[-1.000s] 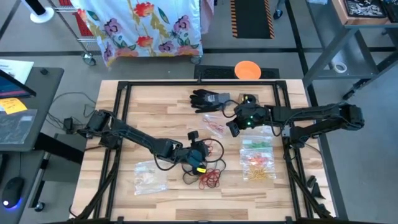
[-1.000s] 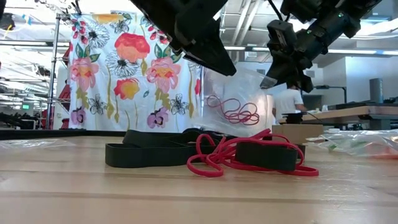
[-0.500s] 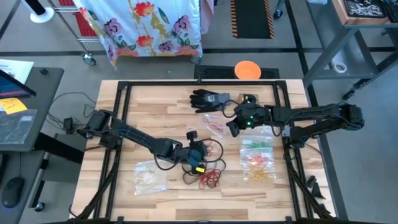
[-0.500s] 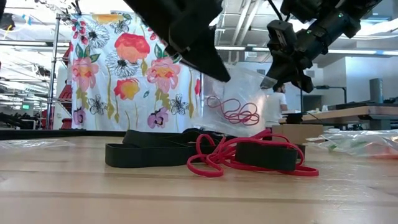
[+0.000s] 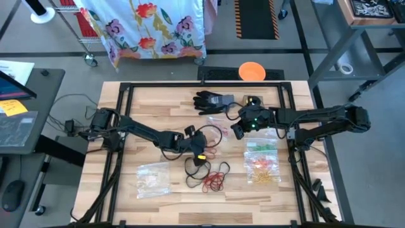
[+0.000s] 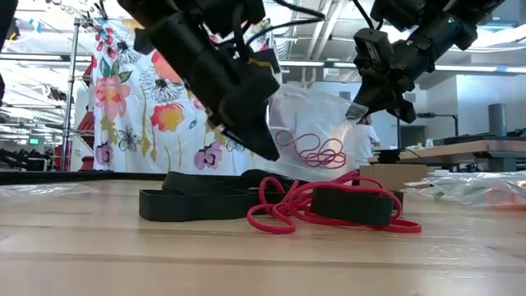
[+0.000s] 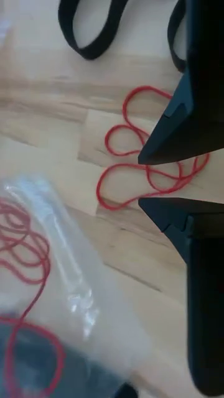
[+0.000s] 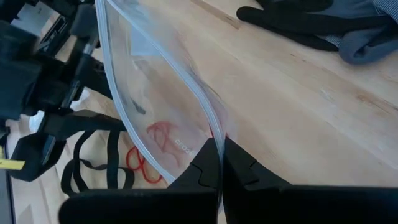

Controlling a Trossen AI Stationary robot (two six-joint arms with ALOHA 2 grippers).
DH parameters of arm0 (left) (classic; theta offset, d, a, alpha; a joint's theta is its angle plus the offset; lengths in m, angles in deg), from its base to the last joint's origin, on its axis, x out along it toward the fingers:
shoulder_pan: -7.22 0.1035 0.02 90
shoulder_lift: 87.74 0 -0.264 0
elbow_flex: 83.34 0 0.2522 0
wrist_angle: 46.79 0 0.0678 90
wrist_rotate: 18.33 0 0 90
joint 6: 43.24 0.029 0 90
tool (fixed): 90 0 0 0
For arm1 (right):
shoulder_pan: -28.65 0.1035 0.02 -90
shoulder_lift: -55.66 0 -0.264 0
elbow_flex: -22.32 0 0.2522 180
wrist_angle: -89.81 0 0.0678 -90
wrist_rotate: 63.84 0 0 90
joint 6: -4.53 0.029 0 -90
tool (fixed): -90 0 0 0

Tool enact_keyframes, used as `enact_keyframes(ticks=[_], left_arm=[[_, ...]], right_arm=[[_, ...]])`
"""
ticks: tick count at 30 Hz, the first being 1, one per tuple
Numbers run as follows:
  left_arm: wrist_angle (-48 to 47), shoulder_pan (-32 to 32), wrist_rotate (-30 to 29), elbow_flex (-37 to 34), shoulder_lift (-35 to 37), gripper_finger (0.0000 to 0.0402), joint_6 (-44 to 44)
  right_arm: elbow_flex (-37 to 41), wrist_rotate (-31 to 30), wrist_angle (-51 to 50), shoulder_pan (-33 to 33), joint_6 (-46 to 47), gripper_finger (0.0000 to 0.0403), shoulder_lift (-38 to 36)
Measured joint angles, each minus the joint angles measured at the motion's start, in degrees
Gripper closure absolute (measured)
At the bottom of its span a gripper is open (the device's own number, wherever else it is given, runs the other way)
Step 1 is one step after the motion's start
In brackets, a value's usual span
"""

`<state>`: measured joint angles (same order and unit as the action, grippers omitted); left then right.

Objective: Sort rubber bands
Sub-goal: Put the red rubber band into the transparent zip bag

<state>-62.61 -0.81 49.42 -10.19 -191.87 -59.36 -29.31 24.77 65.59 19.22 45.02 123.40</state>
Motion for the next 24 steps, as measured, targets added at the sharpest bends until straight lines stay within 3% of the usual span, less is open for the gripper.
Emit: enact_keyframes(ticks=[3,19,22,24], left_arm=[[0.3,0.9,2.4,-0.7,-0.1,0.0311,-0.2],[2.6,2.1,-0.7,-0.5,-6.7,0.0312,0.0],[2.7,2.3,1.8,-0.5,-6.5,0.0335,-0.1],[3.2,2.4,3.9,-0.5,-6.5,0.0372,0.4]], right_arm=[[0.0,0.0,0.0,0.0,0.0,0.0403,0.0],[0.0,0.0,0.4,1.7,0.0,0.0403,0.0],[0.0,0.0,0.3,1.7,0.0,0.0403,0.0],[0.0,0.0,0.1,1.7,0.1,0.0403,0.0]])
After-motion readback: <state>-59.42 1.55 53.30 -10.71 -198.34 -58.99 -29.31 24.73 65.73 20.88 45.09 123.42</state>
